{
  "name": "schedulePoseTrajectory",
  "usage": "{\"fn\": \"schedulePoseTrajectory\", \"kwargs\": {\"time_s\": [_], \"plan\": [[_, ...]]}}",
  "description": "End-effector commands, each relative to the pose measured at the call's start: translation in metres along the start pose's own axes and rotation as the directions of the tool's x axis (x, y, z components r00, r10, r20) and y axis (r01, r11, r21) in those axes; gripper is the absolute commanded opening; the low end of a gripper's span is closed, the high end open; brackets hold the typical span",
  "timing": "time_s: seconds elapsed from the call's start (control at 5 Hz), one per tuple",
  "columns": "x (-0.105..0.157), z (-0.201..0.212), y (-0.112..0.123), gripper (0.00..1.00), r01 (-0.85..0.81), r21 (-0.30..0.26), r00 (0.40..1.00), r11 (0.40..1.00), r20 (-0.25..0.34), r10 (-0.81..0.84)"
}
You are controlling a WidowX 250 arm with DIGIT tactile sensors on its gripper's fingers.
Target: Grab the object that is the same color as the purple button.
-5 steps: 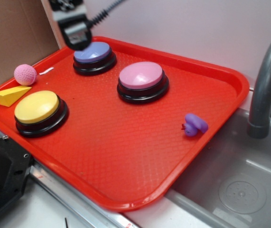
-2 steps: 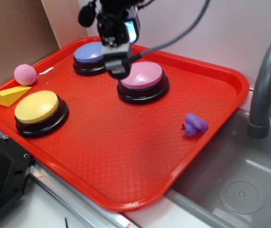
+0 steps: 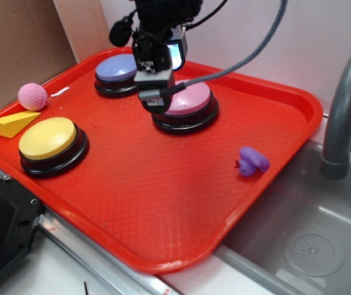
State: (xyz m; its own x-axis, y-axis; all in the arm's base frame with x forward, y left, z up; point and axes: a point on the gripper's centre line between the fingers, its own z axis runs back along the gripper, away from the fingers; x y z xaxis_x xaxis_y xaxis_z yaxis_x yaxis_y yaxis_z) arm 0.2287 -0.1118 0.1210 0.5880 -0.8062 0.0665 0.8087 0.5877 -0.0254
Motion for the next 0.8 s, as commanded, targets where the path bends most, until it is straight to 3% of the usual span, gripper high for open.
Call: {"fn": "schedulePoseTrajectory", "kwargs": {"time_s": [0.0, 0.2, 0.4, 0.6], "plan": [[0.003, 0.013, -0.004, 1.0, 0.011, 0.031, 0.999, 0.999, 0.047, -0.013], [0.016, 0.002, -0.009, 1.0, 0.112, 0.089, 0.993, 0.99, 0.024, -0.115], [0.022, -0.017, -0.013, 1.0, 0.191, 0.107, 0.981, 0.976, 0.01, -0.193], [0.03, -0.03, -0.013, 1.0, 0.25, 0.118, 0.966, 0.961, 0.038, -0.256]]}}
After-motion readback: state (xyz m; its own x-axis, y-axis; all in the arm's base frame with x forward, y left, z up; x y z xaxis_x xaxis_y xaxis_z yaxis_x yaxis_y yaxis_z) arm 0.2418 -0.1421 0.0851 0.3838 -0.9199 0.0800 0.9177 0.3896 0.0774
